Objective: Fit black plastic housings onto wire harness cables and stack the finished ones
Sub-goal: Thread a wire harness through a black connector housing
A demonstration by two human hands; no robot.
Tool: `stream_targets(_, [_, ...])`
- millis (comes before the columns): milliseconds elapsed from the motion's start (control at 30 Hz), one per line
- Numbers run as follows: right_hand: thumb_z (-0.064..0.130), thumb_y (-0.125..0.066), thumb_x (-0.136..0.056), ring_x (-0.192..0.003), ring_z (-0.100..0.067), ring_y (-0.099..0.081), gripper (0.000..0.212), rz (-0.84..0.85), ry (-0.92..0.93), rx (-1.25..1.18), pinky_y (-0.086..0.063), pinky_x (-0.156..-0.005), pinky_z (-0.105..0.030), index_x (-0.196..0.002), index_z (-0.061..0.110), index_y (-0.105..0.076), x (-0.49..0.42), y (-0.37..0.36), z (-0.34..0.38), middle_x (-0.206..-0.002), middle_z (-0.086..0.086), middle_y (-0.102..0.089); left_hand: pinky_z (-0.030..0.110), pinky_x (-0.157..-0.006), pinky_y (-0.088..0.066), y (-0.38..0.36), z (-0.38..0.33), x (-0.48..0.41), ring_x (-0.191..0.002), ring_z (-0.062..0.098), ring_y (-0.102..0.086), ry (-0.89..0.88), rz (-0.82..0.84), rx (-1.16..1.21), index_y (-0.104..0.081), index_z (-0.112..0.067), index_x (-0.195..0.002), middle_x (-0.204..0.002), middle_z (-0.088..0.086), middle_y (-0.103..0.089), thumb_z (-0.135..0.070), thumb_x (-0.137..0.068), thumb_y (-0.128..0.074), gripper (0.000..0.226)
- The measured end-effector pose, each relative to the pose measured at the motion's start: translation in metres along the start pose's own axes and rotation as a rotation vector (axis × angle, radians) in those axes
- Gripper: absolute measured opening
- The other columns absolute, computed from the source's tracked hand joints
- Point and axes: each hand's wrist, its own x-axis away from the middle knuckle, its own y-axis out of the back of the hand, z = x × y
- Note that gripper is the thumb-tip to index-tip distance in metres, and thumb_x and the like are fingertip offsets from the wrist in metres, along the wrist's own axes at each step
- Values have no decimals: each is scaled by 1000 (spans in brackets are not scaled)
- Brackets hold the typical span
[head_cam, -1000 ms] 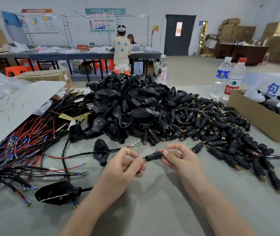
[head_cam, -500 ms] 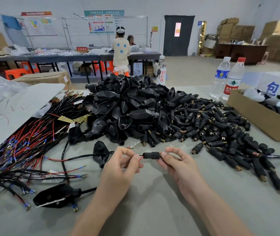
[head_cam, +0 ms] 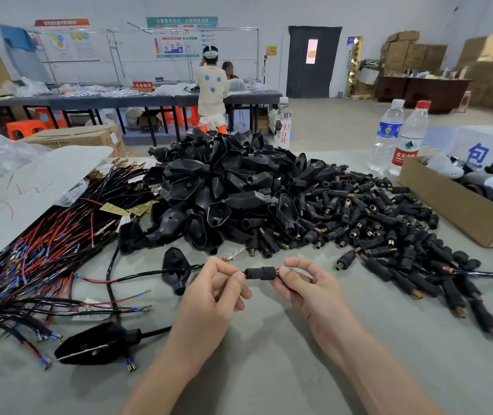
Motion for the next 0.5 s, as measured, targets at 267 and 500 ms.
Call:
stream_targets(267, [-1,-67,-88,-86,-20,-74,17,31,25,23,-58,-72,-19,-104,5,-65,1,0,1,-89,-12,-76,27,-65,-52,3,7,-2,-62,12,-60,-21,-35,-85,-65,-38,-85,-73,-1,-67,-18,-96,-64,22])
stream_targets(500, [-5,-68,-84,-87,-23,-75,21,-23,-2,-67,-58,-70,-18,-103,5,-66,1,0,3,-86,-12,-75,40,-72,-50,3,4,0,-70,17,-59,-67,-75,-149,-63,-44,-99,-83,-6,-67,-25,-97,-63,20])
